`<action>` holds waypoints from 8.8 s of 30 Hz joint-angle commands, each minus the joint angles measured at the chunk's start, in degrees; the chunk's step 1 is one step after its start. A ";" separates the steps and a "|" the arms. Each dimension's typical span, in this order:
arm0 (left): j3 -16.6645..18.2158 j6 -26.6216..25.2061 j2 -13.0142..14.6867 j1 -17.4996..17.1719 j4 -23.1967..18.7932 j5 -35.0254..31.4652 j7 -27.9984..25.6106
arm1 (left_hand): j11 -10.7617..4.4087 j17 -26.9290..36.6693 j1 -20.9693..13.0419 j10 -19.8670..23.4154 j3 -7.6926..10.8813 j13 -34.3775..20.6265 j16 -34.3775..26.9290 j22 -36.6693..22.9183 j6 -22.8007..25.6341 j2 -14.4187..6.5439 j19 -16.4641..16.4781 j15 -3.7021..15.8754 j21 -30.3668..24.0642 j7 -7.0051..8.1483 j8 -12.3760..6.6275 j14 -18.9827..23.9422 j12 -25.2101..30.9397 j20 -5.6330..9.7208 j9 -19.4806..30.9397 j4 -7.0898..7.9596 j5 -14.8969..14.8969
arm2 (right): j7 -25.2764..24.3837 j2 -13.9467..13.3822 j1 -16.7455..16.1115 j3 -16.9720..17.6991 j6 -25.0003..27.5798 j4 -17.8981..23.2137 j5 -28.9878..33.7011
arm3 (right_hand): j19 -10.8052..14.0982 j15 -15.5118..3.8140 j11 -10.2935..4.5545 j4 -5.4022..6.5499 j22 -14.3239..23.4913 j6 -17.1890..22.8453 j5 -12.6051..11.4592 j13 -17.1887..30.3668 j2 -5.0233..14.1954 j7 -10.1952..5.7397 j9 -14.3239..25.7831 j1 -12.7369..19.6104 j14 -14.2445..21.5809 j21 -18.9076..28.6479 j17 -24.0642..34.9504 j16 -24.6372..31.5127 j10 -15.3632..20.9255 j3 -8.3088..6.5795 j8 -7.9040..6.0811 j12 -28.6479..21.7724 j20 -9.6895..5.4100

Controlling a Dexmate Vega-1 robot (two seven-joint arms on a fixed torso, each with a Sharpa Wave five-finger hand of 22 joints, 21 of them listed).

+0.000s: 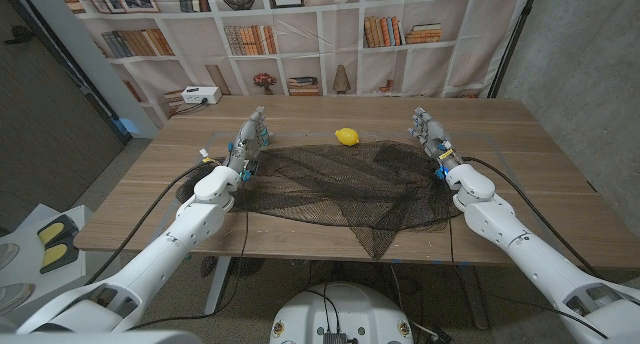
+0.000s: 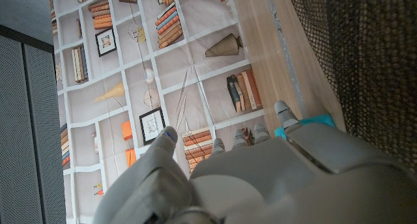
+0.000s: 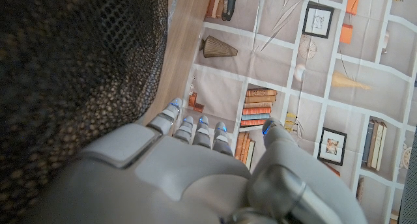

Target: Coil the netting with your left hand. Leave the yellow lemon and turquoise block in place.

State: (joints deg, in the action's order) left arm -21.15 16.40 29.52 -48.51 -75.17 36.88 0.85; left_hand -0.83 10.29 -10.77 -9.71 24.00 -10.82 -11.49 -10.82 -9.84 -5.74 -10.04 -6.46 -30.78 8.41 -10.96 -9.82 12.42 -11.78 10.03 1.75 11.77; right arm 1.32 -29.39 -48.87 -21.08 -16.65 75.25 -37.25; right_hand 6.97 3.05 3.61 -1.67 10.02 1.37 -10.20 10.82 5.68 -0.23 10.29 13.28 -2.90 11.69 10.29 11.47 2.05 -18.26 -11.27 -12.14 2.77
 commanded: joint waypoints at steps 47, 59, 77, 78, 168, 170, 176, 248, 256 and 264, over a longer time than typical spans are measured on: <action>-8.03 -56.68 14.41 5.18 -27.72 -37.13 -28.25 | 0.00 0.52 -6.05 3.04 2.03 -1.17 -0.93 -0.38 3.26 1.46 2.51 1.06 -0.25 0.95 -1.33 7.09 3.24 0.21 0.47 -7.98 -1.76 | -3.11 -0.40 -4.05 0.50 -0.19 4.27 0.17 | 0.19 0.56 0.52 -0.61 0.15 2.05 -0.09 0.21 0.26 -0.21 0.25 0.35 0.10 0.01 0.54 0.13 0.65 -0.06 -0.34 -0.01 0.28; -15.00 -67.57 15.39 13.55 -24.98 -40.06 -20.17 | -0.30 0.69 -5.05 3.92 0.47 -1.29 -1.11 -0.35 4.58 4.32 4.17 2.08 -0.31 3.82 -1.12 8.33 3.27 -0.34 0.51 -8.77 -1.84 | -3.40 -0.28 -4.23 0.56 -0.34 4.11 0.21 | 0.15 0.64 0.73 -0.73 0.16 2.45 -0.06 0.23 0.27 -0.17 0.27 0.28 0.13 -0.03 0.58 0.12 0.82 0.08 -0.34 0.05 0.34; -24.81 -70.84 13.47 23.88 -15.78 -44.93 -12.46 | -0.56 0.68 -5.84 5.31 -0.12 -1.40 -1.65 -0.28 4.91 5.99 7.31 2.46 -0.82 4.09 -0.76 11.13 3.55 0.01 0.62 -9.90 -1.28 | -3.95 0.03 -4.22 0.64 -0.17 3.61 0.12 | 0.14 0.66 0.94 -0.85 0.16 3.09 -0.05 0.26 0.34 -0.07 0.30 0.19 0.12 -0.06 0.62 0.09 1.24 0.23 -0.38 0.04 0.36; -25.05 -70.66 13.26 24.18 -15.33 -45.13 -12.29 | -0.57 0.68 -5.86 5.30 -0.11 -1.41 -1.64 -0.28 4.94 6.00 7.29 2.50 -0.80 4.09 -0.76 11.12 3.54 0.05 0.63 -9.91 -1.28 | -3.92 0.05 -4.19 0.63 -0.19 3.52 0.11 | 0.13 0.66 0.95 -0.86 0.16 3.09 -0.05 0.26 0.34 -0.05 0.30 0.19 0.14 -0.06 0.62 0.09 1.27 0.24 -0.38 0.04 0.40; -28.80 -60.88 1.28 25.74 0.61 -58.71 -31.48 | -6.96 31.56 -50.59 50.59 4.67 -28.13 -35.81 -5.94 54.60 -5.51 45.63 17.62 -34.32 -10.07 -15.14 64.87 43.65 14.41 9.07 -7.28 -1.30 | -6.54 -0.92 -2.69 0.07 1.55 3.81 2.99 | 0.05 0.79 1.46 -1.21 0.18 4.33 -0.04 0.39 0.68 -0.64 0.40 -0.32 0.21 -0.13 0.69 0.00 2.36 0.74 -0.09 0.20 0.31; -28.87 -59.56 2.46 25.21 -1.37 -59.25 -30.98 | -6.89 31.54 -50.63 50.60 4.64 -28.48 -35.69 -5.94 54.66 -5.48 45.37 17.75 -34.53 -10.04 -15.14 64.80 43.88 14.43 9.08 -7.20 -1.29 | -6.54 -1.10 -2.73 0.09 1.50 4.11 3.15 | 0.06 0.83 1.48 -1.22 0.18 4.35 -0.04 0.39 0.67 -0.60 0.40 -0.32 0.24 -0.13 0.68 0.00 2.35 0.75 -0.08 0.21 0.34; -28.34 -56.41 5.42 23.84 -6.72 -60.27 -28.09 | -6.90 31.46 -50.80 50.30 4.55 -29.55 -35.48 -5.92 54.78 -5.39 45.02 17.88 -35.38 -9.92 -15.14 65.01 44.45 14.59 9.13 -7.02 -1.26 | -6.85 -1.58 -2.80 0.18 1.33 4.95 3.82 | 0.09 0.82 1.45 -1.26 0.18 4.40 -0.04 0.40 0.63 -0.62 0.40 -0.34 0.33 -0.12 0.68 0.02 2.37 0.78 -0.07 0.23 0.30; -21.96 -17.17 14.17 17.45 -23.75 -71.09 4.60 | -6.76 32.57 -51.99 50.88 3.77 -31.07 -33.88 -2.69 55.78 -4.90 41.46 17.73 -42.96 -9.73 -14.66 65.68 44.43 14.93 9.08 -6.07 -0.99 | -16.25 -4.49 -13.99 3.30 0.63 18.93 8.94 | 0.26 0.70 1.42 -1.74 0.16 4.83 -0.04 0.42 0.90 -0.93 0.41 -0.25 0.51 -0.12 0.65 -0.05 2.63 0.82 0.10 0.40 0.14; -22.87 -15.74 12.94 18.13 -23.14 -72.19 6.88 | -6.75 32.40 -52.07 51.01 3.82 -30.92 -33.54 -2.12 55.87 -4.86 41.21 17.75 -43.48 -9.69 -14.55 65.85 44.28 14.99 9.05 -6.03 -0.98 | -16.60 -4.66 -14.63 3.71 0.84 19.48 9.06 | 0.26 0.67 1.45 -1.76 0.16 4.85 -0.03 0.42 0.89 -1.02 0.41 -0.28 0.52 -0.12 0.66 -0.05 2.63 0.85 0.12 0.42 0.14; -23.75 -14.68 11.85 18.45 -21.98 -72.51 8.64 | -6.67 32.43 -52.10 51.03 3.82 -30.96 -33.40 -1.74 55.87 -4.81 41.02 17.76 -43.86 -9.80 -14.45 65.99 44.23 14.92 9.02 -6.02 -0.99 | -16.62 -4.65 -14.90 3.87 1.07 19.35 8.95 | 0.26 0.69 1.48 -1.79 0.16 4.86 -0.03 0.42 0.90 -1.00 0.41 -0.30 0.49 -0.13 0.66 -0.07 2.63 0.86 0.13 0.43 0.12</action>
State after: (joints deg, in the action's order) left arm -43.64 -0.16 42.99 -30.74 -98.52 -34.84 6.60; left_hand -0.08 42.44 -52.15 33.22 27.69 -19.98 -44.76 -12.51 45.34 -0.57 31.08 6.15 -74.04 -1.33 -25.50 53.98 50.66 2.98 18.87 -4.42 10.27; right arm -14.86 -33.94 -63.09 -17.57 -15.92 94.21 -28.42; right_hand 6.76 3.47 4.91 -3.10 9.99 5.94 -10.19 11.05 6.31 -1.13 10.53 12.66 -2.46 11.68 10.79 11.46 4.42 -17.32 -11.27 -11.91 2.97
